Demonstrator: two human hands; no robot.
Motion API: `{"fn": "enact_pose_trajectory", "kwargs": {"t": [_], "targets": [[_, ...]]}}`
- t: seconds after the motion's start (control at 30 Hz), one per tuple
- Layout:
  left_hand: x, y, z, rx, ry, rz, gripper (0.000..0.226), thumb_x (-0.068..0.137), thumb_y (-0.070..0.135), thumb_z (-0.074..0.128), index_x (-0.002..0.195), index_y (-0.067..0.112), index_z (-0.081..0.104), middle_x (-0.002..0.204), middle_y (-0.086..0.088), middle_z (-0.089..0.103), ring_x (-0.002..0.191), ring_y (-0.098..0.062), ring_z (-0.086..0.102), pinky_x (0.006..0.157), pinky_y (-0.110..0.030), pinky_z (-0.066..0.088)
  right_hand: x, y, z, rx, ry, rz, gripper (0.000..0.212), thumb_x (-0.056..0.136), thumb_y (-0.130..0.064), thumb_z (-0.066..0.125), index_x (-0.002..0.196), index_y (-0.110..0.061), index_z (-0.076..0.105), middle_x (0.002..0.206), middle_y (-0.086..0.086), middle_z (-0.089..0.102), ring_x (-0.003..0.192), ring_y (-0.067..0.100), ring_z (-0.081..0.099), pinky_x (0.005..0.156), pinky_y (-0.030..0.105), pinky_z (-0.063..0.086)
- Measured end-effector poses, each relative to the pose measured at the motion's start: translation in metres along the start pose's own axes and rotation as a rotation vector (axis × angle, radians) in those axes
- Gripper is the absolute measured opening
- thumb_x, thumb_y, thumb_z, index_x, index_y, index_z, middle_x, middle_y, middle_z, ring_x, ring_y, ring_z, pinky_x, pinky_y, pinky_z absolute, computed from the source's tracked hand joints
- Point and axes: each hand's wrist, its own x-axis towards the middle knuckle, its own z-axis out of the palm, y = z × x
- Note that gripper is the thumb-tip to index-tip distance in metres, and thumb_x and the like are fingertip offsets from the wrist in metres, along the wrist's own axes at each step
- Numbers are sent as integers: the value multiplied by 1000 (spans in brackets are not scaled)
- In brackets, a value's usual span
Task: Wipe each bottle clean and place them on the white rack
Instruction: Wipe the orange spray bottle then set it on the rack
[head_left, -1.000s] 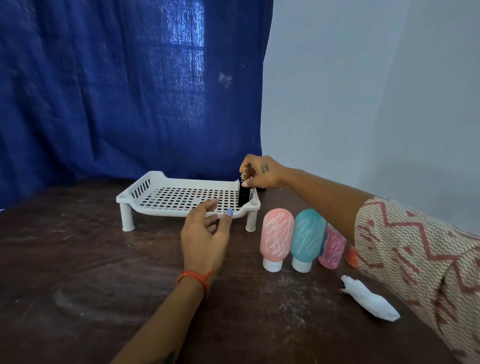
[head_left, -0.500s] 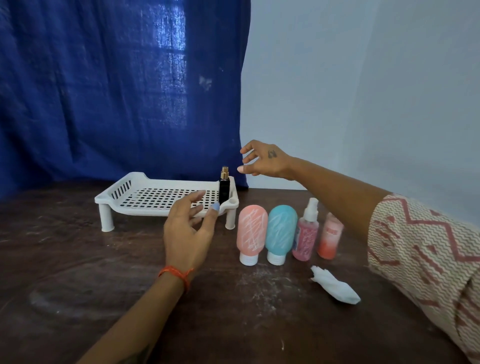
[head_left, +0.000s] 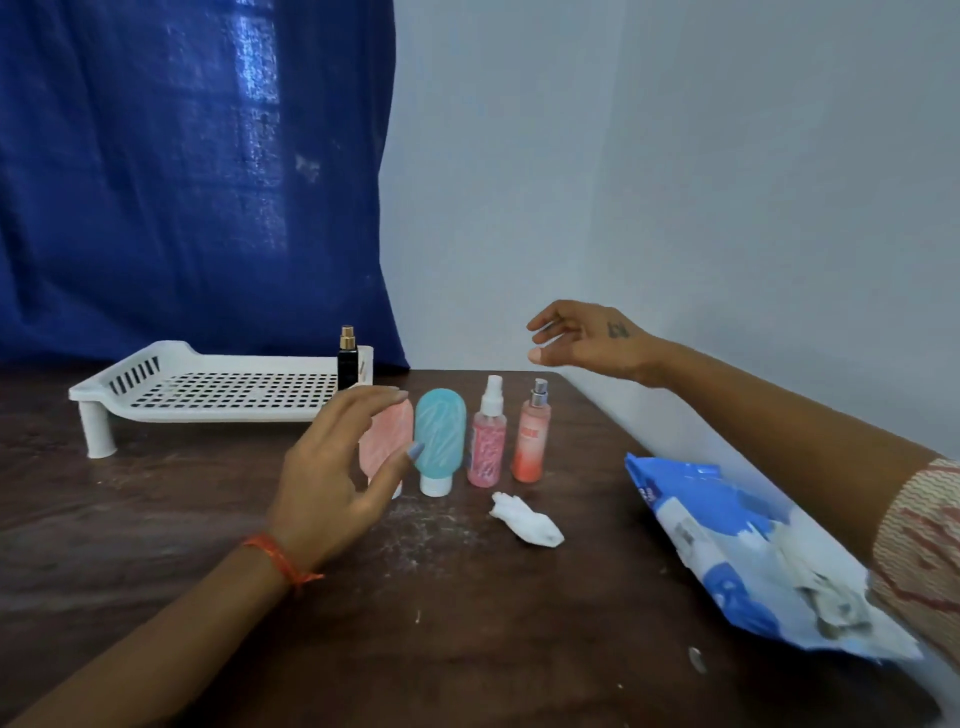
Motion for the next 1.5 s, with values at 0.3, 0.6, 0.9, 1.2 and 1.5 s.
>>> {"fn": "enact_pose_trajectory", "kwargs": {"t": [0.3,0.6,0.9,1.2,1.5], "targets": [[-5,-4,-1,56,2,24,48,83,40,55,117,7,60,119,-2,58,110,-4,48,93,0,33,-27,32,38,47,27,-12,36,78,-21,74,111,-21,59,102,1,64,90,13,64,80,15,49],[-8,-3,-3,61,14,-2,44,83,40,55,114,9,61,114,-5,61,101,-14,57,86,-9,42,-33,30,50,26,196,-48,16,80,-14,69,93,-18,61,87,1,67,84,18,66,83,38,53],[-13,10,-5,-5,4,24,45,83,40,56,115,9,60,111,-6,62,95,-10,58,80,-16,50,-60,-4,41,120,262,-84,14,79,-15,72,89,-13,64,77,-1,69,72,13,69,76,39,57],[-10,15,-6,-124,0,-28,47,81,44,57,116,12,60,110,1,59,91,-14,64,71,-22,57,-70,-56,78,30,186,-194,15,78,-24,72,86,-18,61,77,3,70,71,14,66,71,33,55],[-7,16,-7,-330,-54,-138,51,73,48,63,116,20,57,99,-3,66,84,-14,67,71,-27,58,-65,-73,107,-47,213,-177,19,75,-33,75,81,-20,62,69,-2,69,63,7,63,57,17,45]]}}
